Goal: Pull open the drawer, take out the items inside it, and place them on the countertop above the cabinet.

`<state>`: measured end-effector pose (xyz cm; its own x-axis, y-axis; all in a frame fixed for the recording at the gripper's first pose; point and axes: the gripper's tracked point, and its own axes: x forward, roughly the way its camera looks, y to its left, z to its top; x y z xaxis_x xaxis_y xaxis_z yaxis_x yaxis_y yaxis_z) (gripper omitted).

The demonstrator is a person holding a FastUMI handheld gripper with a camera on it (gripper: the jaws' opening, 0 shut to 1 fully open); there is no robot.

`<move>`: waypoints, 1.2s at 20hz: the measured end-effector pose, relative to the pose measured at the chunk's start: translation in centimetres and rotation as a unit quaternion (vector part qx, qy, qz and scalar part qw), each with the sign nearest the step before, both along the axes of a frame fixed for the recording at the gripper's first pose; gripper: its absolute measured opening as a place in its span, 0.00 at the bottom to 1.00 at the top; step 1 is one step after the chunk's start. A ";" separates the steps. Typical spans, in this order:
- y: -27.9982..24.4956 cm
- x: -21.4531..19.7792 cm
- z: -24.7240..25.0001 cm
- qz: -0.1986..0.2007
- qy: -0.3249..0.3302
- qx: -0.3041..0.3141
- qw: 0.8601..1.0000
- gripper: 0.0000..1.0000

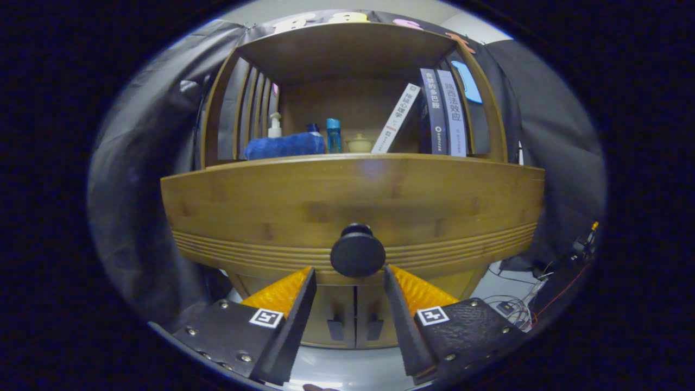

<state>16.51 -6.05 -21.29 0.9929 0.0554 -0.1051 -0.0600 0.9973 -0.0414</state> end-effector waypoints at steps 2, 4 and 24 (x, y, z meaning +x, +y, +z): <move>0.0 0.2 1.8 -0.004 -0.029 0.012 0.999 0.74; 0.1 1.3 0.7 0.003 0.000 0.008 1.000 0.74; -0.5 -3.4 0.2 -0.010 0.008 0.026 1.000 0.27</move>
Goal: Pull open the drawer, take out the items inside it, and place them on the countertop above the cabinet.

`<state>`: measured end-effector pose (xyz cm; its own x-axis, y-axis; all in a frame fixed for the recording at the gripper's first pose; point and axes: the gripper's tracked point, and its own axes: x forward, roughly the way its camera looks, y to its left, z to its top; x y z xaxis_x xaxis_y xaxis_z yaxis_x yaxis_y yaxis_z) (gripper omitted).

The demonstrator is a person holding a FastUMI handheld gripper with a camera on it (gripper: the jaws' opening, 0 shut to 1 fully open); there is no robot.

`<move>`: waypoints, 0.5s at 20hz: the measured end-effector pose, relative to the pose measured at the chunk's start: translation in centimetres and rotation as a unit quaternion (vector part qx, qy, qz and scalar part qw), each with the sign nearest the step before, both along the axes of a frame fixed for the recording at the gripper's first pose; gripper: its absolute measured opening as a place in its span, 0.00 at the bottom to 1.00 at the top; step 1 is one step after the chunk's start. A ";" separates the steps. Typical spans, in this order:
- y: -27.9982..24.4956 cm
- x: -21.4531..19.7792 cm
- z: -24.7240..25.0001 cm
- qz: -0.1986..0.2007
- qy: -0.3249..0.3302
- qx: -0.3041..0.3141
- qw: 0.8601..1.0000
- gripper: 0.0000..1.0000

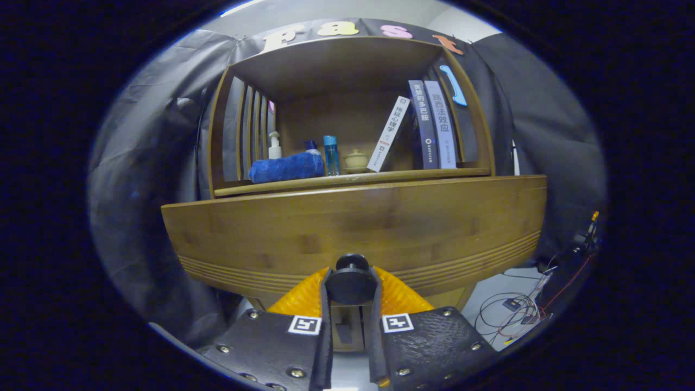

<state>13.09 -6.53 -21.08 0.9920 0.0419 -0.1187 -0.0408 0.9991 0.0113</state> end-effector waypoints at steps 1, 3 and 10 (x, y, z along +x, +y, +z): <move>0.0 -0.9 -0.5 0.000 0.009 0.004 1.000 0.27; 0.3 -2.4 -0.8 0.009 0.018 -0.004 1.000 0.27; 0.3 -5.7 -1.2 0.015 0.034 -0.019 0.999 0.21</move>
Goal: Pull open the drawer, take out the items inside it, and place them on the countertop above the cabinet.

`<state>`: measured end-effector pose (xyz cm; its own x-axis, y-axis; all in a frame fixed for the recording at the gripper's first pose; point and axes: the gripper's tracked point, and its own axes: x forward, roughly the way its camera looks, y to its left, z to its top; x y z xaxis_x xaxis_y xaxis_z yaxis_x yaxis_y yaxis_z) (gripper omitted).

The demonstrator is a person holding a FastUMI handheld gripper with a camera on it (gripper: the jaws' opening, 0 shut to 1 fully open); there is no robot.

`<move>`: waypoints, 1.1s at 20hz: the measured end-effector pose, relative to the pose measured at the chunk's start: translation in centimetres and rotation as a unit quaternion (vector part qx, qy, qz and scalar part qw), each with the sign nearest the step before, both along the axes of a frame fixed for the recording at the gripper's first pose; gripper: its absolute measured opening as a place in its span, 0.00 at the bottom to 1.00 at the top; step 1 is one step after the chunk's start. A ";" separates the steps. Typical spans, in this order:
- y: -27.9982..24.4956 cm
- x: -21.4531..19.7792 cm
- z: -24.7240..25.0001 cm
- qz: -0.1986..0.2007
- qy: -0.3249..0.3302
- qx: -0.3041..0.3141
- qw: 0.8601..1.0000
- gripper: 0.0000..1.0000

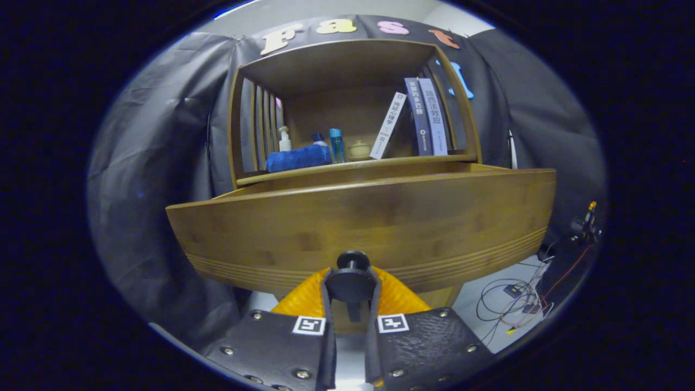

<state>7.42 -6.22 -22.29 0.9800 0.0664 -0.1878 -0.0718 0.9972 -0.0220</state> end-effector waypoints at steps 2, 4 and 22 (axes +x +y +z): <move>0.0 -0.7 0.1 0.005 -0.002 0.005 1.000 0.21; 0.0 -1.0 -0.3 0.002 0.015 0.033 0.999 0.21; 0.6 2.6 14.1 -0.063 0.053 0.055 0.995 0.97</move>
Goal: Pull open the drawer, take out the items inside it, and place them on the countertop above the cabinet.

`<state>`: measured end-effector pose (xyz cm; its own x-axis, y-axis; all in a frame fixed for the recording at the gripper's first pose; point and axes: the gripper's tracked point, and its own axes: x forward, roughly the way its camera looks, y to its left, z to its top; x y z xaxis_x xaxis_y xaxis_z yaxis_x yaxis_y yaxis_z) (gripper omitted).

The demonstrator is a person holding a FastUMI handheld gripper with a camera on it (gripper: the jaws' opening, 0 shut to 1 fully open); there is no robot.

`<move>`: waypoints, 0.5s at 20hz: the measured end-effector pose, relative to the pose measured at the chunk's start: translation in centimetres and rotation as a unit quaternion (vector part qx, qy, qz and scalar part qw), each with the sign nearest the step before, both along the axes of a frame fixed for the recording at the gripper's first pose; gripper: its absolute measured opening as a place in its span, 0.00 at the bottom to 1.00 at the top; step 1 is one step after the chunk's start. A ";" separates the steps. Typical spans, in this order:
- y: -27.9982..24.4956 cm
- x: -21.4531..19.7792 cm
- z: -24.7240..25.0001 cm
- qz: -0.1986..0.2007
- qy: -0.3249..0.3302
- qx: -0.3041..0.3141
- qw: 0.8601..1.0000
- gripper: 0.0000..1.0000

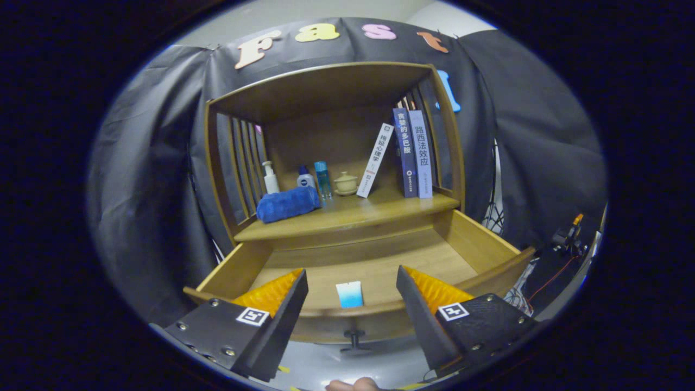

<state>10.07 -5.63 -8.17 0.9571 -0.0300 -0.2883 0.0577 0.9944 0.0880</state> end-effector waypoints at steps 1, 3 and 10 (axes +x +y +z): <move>0.3 0.9 -0.5 -0.001 0.039 0.005 0.999 0.97; 0.8 2.9 -1.2 0.000 0.100 0.009 0.995 0.98; 1.1 6.8 -8.9 -0.015 0.357 0.023 0.934 0.97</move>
<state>16.84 -4.56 -17.08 0.5201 -0.0258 -0.8537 0.1469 0.9874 0.0596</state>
